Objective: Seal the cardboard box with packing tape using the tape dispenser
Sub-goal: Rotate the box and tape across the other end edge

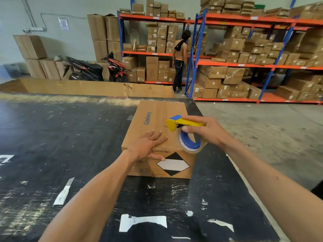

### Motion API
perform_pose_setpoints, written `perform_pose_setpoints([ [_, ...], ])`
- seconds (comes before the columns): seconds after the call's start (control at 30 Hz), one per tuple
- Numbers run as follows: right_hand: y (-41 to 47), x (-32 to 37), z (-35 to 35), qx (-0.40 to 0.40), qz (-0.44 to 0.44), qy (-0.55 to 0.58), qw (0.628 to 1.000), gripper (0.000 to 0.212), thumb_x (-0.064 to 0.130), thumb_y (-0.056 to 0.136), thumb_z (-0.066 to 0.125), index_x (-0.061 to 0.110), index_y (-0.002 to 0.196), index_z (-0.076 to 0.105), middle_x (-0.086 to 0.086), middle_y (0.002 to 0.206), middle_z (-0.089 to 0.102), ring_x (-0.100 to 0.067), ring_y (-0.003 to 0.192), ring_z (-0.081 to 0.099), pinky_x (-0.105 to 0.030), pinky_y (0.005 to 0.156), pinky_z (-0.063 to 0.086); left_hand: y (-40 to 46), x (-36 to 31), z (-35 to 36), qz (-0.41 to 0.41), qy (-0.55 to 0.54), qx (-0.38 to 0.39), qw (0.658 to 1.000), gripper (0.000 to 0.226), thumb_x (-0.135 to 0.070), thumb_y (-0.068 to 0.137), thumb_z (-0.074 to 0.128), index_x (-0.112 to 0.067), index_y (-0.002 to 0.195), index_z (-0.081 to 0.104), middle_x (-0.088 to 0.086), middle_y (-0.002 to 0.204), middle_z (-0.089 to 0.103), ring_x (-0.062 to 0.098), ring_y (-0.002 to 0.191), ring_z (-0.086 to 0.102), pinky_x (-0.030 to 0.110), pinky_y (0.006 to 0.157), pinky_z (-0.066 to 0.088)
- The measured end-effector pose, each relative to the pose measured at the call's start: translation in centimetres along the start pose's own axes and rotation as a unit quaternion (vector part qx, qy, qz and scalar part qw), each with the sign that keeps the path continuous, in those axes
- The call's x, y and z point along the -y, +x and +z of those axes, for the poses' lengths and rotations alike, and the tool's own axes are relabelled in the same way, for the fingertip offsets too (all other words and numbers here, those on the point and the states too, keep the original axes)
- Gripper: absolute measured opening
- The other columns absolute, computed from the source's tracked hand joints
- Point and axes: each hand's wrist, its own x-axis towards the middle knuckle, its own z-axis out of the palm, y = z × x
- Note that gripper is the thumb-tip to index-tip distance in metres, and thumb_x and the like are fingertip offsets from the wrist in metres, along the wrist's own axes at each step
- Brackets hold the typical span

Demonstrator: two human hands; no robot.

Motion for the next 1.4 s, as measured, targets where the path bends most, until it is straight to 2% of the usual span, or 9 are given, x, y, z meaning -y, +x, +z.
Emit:
perform_pose_setpoints([
  [0.47,0.3,-1.5,3.6,-0.016,-0.012,-0.039,0.999,0.042,0.052,0.082,0.070,0.054,0.123,0.064,0.017,0.129,0.065,-0.011,0.120,0.057,-0.043,0.107,0.044,0.0,-1.0,1.0,-0.017,-0.004,-0.059,0.998,0.096,-0.077,0.082,0.050,-0.031,0.158,0.014,0.002,0.166,0.017,0.032,0.151,0.014,0.047,0.123,0.009],
  [0.57,-0.5,-1.9,3.5,-0.013,-0.042,-0.039,0.998,0.039,0.049,0.088,0.069,0.053,0.126,0.062,0.015,0.128,0.065,-0.011,0.117,0.058,-0.039,0.102,0.047,-0.3,-1.2,0.2,-0.040,-0.194,-0.066,0.978,0.084,-0.065,0.081,0.061,-0.032,0.152,0.033,-0.001,0.159,0.034,0.027,0.147,0.028,0.047,0.120,0.022],
  [0.63,-1.1,-2.1,3.0,-0.045,-0.084,-0.056,0.994,0.038,0.046,0.089,0.069,0.052,0.127,0.062,0.010,0.117,0.067,-0.009,0.105,0.060,-0.031,0.090,0.049,-1.2,-1.3,-1.9,-0.115,-0.470,-0.085,0.871,0.074,-0.055,0.081,0.062,-0.031,0.148,0.042,-0.003,0.153,0.045,0.021,0.140,0.042,0.045,0.117,0.031],
  [0.73,-2.3,-1.5,2.1,-0.127,-0.222,-0.099,0.962,0.045,0.044,0.089,0.067,0.037,0.133,0.063,-0.002,0.092,0.059,-0.011,0.083,0.055,-0.023,0.071,0.041,-3.3,-1.0,-4.8,-0.176,-0.808,-0.057,0.560,0.060,-0.045,0.096,0.050,-0.006,0.141,0.047,0.021,0.143,0.054,0.034,0.128,0.056,0.049,0.113,0.039],
  [0.77,-2.6,-1.1,1.9,-0.152,-0.268,-0.116,0.944,0.047,0.043,0.089,0.066,0.029,0.134,0.063,-0.005,0.088,0.056,-0.014,0.078,0.053,-0.022,0.067,0.040,-4.2,-0.7,-5.7,-0.172,-0.857,-0.029,0.485,0.062,-0.047,0.097,0.048,0.000,0.137,0.049,0.028,0.137,0.056,0.041,0.123,0.059,0.051,0.111,0.041],
  [0.87,-3.0,-1.1,1.8,-0.150,-0.343,-0.192,0.907,0.049,0.045,0.087,0.066,0.023,0.131,0.066,-0.005,0.085,0.049,-0.016,0.071,0.047,-0.020,0.061,0.038,-6.6,-0.9,-7.5,-0.126,-0.915,0.012,0.384,0.071,-0.052,0.097,0.048,0.007,0.135,0.046,0.037,0.132,0.056,0.049,0.122,0.058,0.054,0.111,0.040],
  [1.0,-3.1,-3.0,3.3,-0.055,-0.312,-0.292,0.902,0.049,0.056,0.088,0.062,0.042,0.135,0.060,0.007,0.089,0.044,-0.006,0.071,0.043,-0.021,0.059,0.039,-7.6,-2.4,-8.7,-0.163,-0.873,-0.016,0.460,0.058,-0.041,0.093,0.063,0.001,0.132,0.052,0.028,0.122,0.067,0.039,0.111,0.068,0.049,0.099,0.053],
  [1.23,-2.8,-1.3,4.8,-0.036,-0.323,-0.262,0.909,0.049,0.059,0.089,0.060,0.042,0.135,0.060,-0.001,0.096,0.053,-0.017,0.075,0.054,-0.022,0.062,0.045,-8.5,-2.2,-7.5,-0.250,-0.845,-0.085,0.466,0.027,-0.005,0.087,0.072,-0.003,0.112,0.065,0.011,0.090,0.078,0.020,0.077,0.077,0.029,0.062,0.062],
  [1.4,-2.0,-0.9,6.3,-0.006,-0.305,-0.268,0.914,0.051,0.066,0.089,0.055,0.047,0.136,0.056,0.002,0.091,0.051,-0.012,0.075,0.050,-0.026,0.061,0.045,-8.1,-2.1,-6.1,-0.331,-0.770,-0.197,0.509,0.031,0.007,0.084,0.070,-0.005,0.113,0.065,0.016,0.091,0.077,0.025,0.076,0.077,0.033,0.063,0.062],
])
